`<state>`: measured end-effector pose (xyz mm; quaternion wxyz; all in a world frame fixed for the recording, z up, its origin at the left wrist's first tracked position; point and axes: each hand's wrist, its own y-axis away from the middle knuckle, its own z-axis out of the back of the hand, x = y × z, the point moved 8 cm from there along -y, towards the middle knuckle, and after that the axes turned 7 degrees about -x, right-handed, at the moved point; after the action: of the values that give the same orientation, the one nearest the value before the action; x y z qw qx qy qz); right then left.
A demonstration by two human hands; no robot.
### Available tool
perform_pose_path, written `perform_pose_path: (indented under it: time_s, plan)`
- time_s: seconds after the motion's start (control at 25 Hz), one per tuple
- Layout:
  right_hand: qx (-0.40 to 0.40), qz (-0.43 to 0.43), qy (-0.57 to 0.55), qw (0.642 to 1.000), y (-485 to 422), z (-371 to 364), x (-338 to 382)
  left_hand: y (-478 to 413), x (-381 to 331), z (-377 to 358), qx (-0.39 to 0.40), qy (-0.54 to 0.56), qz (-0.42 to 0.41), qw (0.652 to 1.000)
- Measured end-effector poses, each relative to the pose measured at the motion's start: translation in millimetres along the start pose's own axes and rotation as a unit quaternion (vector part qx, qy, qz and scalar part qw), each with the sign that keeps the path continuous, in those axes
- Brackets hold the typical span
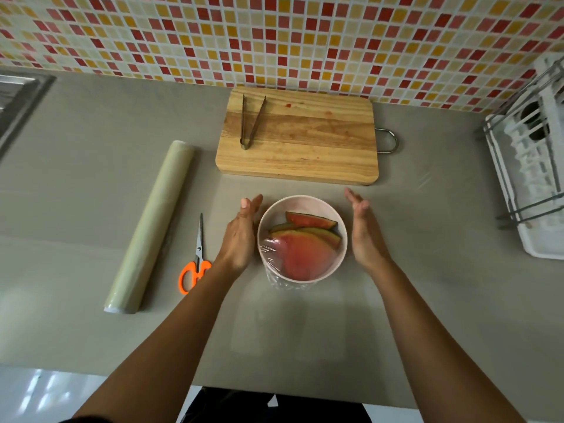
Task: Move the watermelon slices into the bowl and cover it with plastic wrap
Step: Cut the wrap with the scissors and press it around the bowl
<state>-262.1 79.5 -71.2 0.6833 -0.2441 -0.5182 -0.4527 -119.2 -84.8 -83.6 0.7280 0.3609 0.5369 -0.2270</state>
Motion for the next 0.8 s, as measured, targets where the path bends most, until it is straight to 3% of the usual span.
perform_pose_path:
  time_s: [0.12, 0.24, 0.4, 0.56, 0.8]
  plan:
    - [0.086, 0.069, -0.08, 0.991, -4, -21, 19, -9, -18, -17, 0.049, 0.048, -0.022, 0.997]
    - [0.134, 0.01, -0.158, 0.978, -8, -42, 19, -16, -24, -34, 0.091, 0.093, 0.021, 0.991]
    - [0.135, -0.084, -0.223, 0.962, -11, -50, 8, -18, -20, -37, 0.104, 0.11, 0.05, 0.987]
    - [0.117, -0.12, -0.161, 0.973, -16, -52, -1, -21, -19, -39, 0.118, 0.084, 0.056, 0.988]
    - [0.062, -0.129, 0.008, 0.99, -17, -38, 0, -20, -7, -30, 0.076, 0.02, 0.094, 0.992]
